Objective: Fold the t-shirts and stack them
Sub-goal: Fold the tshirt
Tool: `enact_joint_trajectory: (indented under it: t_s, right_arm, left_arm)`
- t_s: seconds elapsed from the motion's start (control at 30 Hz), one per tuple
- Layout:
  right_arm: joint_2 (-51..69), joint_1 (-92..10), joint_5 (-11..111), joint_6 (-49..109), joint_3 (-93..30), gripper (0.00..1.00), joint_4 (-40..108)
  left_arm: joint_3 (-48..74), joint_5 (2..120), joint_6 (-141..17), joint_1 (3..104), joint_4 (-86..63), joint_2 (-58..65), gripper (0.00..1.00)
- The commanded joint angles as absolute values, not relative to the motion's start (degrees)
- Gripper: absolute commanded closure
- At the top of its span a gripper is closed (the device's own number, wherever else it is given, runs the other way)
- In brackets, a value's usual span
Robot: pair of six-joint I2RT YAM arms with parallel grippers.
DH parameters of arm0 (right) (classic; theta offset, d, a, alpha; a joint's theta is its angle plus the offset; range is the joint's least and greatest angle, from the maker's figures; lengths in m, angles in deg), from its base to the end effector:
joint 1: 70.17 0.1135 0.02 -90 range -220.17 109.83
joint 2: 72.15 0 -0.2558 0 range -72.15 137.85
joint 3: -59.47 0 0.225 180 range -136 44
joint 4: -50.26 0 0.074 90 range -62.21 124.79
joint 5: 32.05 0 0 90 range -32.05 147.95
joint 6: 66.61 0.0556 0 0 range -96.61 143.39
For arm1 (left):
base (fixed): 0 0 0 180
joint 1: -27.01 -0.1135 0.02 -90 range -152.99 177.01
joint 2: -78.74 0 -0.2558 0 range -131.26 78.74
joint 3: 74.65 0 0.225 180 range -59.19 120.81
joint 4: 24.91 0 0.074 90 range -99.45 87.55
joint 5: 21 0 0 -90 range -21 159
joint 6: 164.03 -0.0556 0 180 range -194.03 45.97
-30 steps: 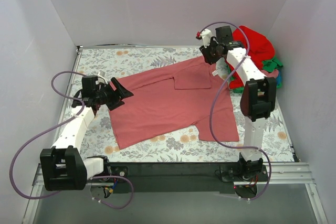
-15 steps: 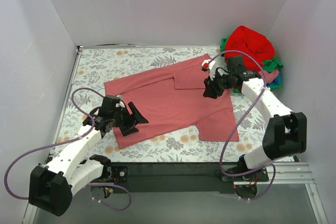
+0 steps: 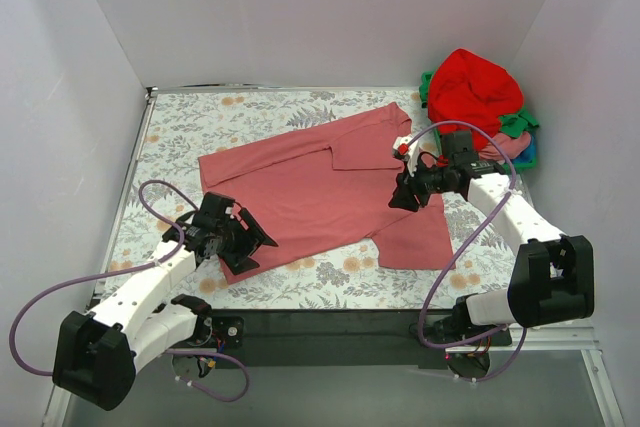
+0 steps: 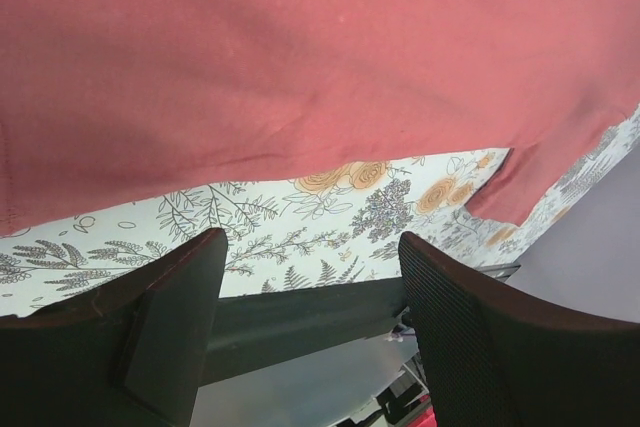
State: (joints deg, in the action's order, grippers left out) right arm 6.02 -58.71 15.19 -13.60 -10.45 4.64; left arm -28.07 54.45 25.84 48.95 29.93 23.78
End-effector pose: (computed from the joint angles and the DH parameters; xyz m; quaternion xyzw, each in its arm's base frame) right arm 0.2453 0.0882 0.2388 -0.4663 0.7609 0.2742 0.3582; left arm 0.1370 -0.0702 0.1760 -0.5840 0.7687 -0.2606 0.0041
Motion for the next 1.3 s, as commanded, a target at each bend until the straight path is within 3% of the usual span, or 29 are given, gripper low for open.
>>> enact_joint_trajectory:
  t_s: [0.0,1.27]
  right_arm:
    - [5.6,-58.8,12.2,-15.0,-10.2,0.54,6.8]
    - [6.4,-59.2,13.0,-16.1,-9.4,0.54,6.7]
  left_arm:
    - [-29.0,56.2,29.1,49.3,31.7,23.8,0.32]
    - [-24.8,63.6,32.1,49.4,41.4,19.7,0.37]
